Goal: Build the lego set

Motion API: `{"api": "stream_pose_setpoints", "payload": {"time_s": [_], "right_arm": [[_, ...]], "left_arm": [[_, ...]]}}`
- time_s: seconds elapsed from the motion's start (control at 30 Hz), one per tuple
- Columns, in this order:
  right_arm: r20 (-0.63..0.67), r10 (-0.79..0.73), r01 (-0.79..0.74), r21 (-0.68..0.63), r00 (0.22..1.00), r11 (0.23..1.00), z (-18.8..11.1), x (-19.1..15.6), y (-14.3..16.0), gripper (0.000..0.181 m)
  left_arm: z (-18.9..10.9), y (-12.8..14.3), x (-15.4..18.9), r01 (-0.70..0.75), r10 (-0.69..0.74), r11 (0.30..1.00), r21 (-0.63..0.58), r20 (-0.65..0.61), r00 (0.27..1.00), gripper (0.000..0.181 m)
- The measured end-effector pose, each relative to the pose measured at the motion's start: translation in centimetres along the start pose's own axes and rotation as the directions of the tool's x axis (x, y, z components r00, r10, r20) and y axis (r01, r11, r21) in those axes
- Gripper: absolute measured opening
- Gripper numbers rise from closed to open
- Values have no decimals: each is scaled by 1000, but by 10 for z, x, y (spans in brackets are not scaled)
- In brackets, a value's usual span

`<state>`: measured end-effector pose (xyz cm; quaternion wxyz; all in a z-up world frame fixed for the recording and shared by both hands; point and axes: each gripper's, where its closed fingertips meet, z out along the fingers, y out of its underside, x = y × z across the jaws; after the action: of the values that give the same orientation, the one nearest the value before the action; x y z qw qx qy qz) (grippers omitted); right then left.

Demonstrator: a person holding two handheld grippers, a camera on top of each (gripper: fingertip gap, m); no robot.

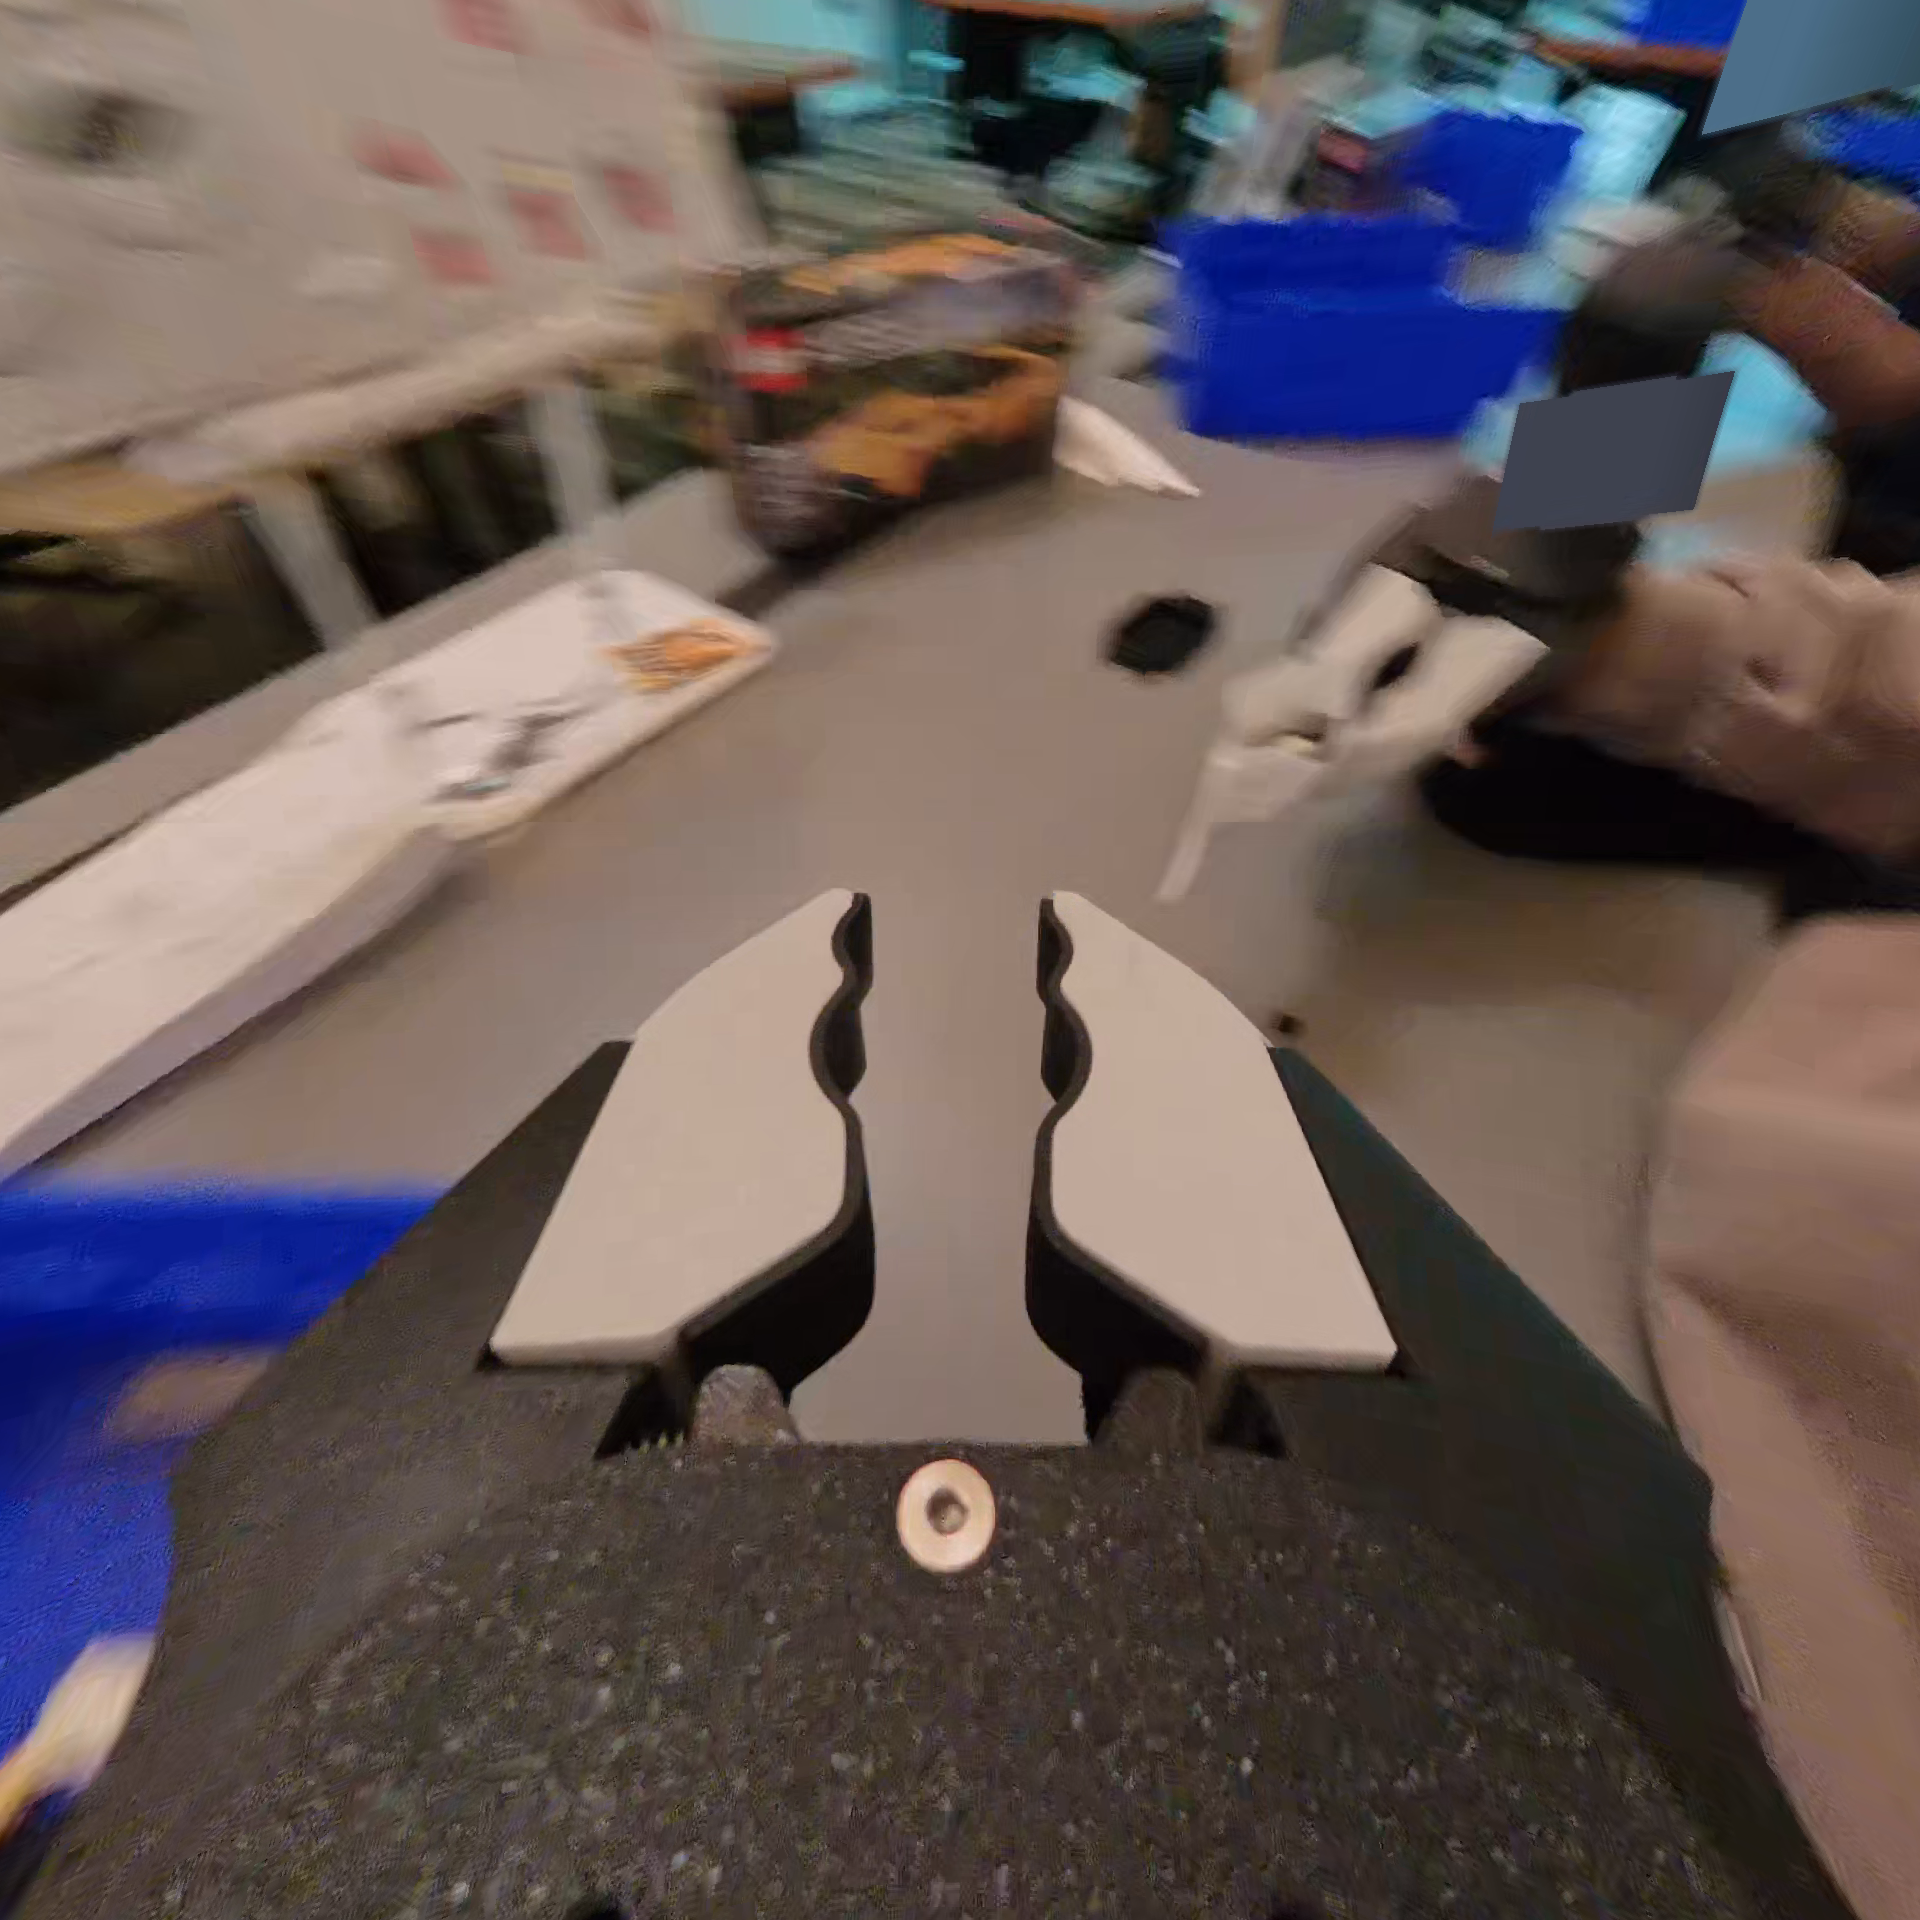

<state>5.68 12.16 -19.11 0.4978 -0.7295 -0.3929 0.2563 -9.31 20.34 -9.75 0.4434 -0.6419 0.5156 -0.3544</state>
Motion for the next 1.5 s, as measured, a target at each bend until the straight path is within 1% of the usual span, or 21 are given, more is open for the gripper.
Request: {"api": "stream_pose_setpoints", "payload": {"time_s": [0.03,0.1,0.17,0.23,0.3,0.37,0.5,0.57,0.6,0.67,0.7,0.73,0.83,0.9,1.0,1.03,1.07,1.17,1.3,1.33,1.5], "right_arm": [[32,7,-7,10,999,1000,1,-5,-2,3],[103,23,-26,27,994,999,3,-15,-6,3],[183,59,-66,32,981,997,4,-24,-8,3],[247,102,-111,21,963,994,5,-30,-9,3],[288,125,-133,10,949,991,6,-34,-8,3],[282,142,-145,-10,949,989,7,-30,-4,3],[247,138,-141,-5,959,990,8,-20,4,5],[209,91,-93,2,974,996,6,-15,7,10],[163,44,-44,-2,986,999,5,-9,10,15],[36,-139,140,-17,990,990,0,2,12,30],[-35,-252,251,-32,967,967,-2,6,12,35],[-92,-373,369,-63,923,927,-5,7,11,40],[-158,-652,628,-176,742,758,-6,-1,14,55],[-199,-752,726,-198,628,658,-6,-8,13,57],[-315,-870,840,-277,379,466,-8,-5,7,48],[-320,-889,862,-285,327,420,-6,-8,8,47],[-316,-899,876,-280,303,393,-3,-12,9,49],[-278,-920,899,-262,278,351,6,-23,14,49],[-266,-945,919,-290,192,268,12,-24,18,29],[-270,-945,920,-289,186,263,13,-25,18,24],[-266,-944,921,-280,197,271,17,-32,24,16]], "left_arm": [[21,9,24,-51,48,998,-27,-95,994,33],[55,32,59,-132,108,988,-79,-251,962,37],[78,50,83,-171,119,980,-104,-388,914,37],[91,57,98,-174,106,980,-101,-473,875,34],[101,60,102,-141,58,982,-124,-509,859,25],[103,61,106,-112,16,983,-145,-542,840,11],[108,65,108,57,-160,978,-200,-555,816,4],[109,66,110,161,-272,958,-238,-578,770,4],[109,67,109,199,-314,946,-255,-578,753,3],[109,69,107,253,-376,925,-283,-585,719,3],[109,69,106,278,-403,914,-294,-586,703,3],[108,69,106,301,-427,904,-305,-593,682,3],[108,67,106,354,-480,877,-325,-608,632,3],[110,70,105,355,-488,873,-335,-602,632,3],[109,71,110,390,-538,843,-371,-613,579,3],[110,72,112,404,-558,829,-386,-609,564,3],[110,72,113,422,-581,813,-401,-606,543,3],[110,73,115,469,-643,764,-444,-587,492,3],[107,74,121,504,-701,708,-494,-577,419,3],[106,76,122,505,-708,702,-502,-571,416,3],[104,83,124,527,-748,660,-535,-537,391,3]]}}
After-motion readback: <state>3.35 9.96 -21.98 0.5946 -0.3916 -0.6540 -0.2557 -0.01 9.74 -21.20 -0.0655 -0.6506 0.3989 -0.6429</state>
